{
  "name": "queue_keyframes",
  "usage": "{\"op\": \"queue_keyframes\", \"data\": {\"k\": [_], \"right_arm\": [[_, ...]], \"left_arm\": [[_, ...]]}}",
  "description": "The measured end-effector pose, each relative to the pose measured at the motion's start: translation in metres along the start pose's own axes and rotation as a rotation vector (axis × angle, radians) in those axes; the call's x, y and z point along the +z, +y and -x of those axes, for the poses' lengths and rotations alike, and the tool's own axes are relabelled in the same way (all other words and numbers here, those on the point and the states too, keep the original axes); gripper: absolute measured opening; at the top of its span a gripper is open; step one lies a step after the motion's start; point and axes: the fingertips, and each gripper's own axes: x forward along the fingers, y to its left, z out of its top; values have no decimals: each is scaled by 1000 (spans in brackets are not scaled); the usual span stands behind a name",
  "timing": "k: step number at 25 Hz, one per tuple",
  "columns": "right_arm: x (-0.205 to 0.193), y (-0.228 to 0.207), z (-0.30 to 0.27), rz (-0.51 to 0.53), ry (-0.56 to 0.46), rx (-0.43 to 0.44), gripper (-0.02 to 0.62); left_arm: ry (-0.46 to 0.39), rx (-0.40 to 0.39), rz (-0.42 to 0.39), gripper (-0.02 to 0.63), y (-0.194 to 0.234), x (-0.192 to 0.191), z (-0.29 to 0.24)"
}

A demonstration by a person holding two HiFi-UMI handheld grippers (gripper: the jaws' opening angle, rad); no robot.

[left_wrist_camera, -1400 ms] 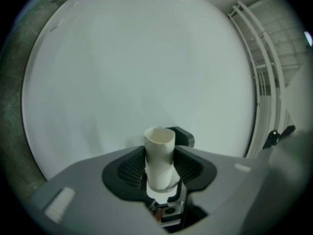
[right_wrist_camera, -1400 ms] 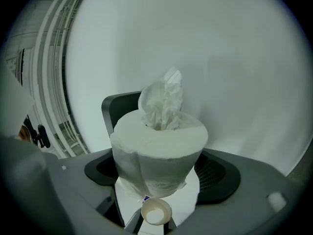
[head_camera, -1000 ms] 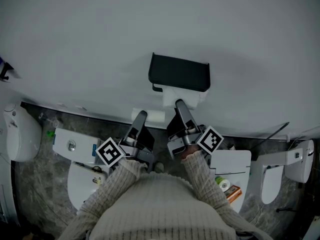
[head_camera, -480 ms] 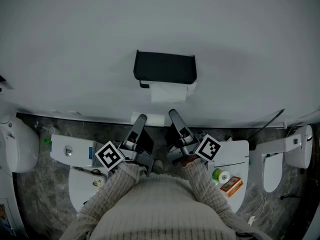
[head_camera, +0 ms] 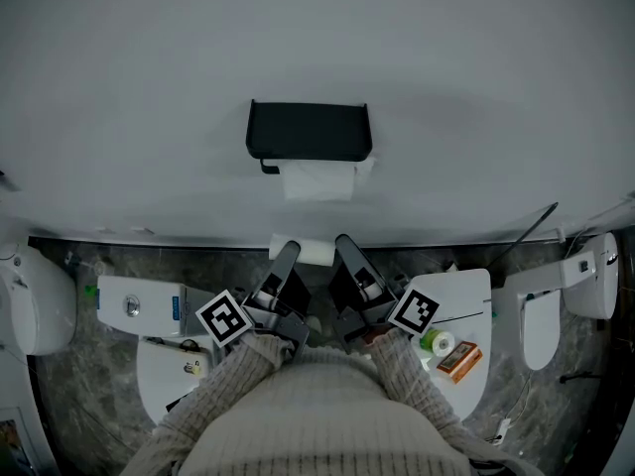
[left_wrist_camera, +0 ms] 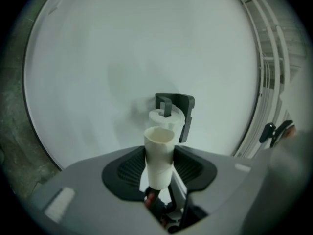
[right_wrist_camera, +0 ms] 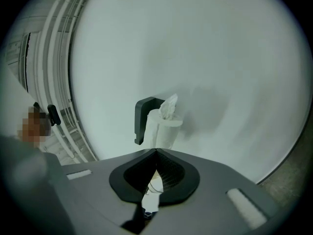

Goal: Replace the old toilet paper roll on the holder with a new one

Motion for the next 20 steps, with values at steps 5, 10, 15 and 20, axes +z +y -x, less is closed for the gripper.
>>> {"op": "queue_keyframes", "data": {"k": [5,10,15,20], "right_arm": [[-2,0,5,3,12,0,-3],[-1,-3,6,10,8,-13,-3],[-2,-3,6,24,22,-25,-3],[-1,-1,6,30,16,-14,-3]], "left_arm": [[-3,-8,-17,166,-4,1,-1],[-12,-9,-16,166,-5,2,1],[-19,-2,-15,166,-6,1,2],[-22,-5,-21,166,-6,3,3]]}}
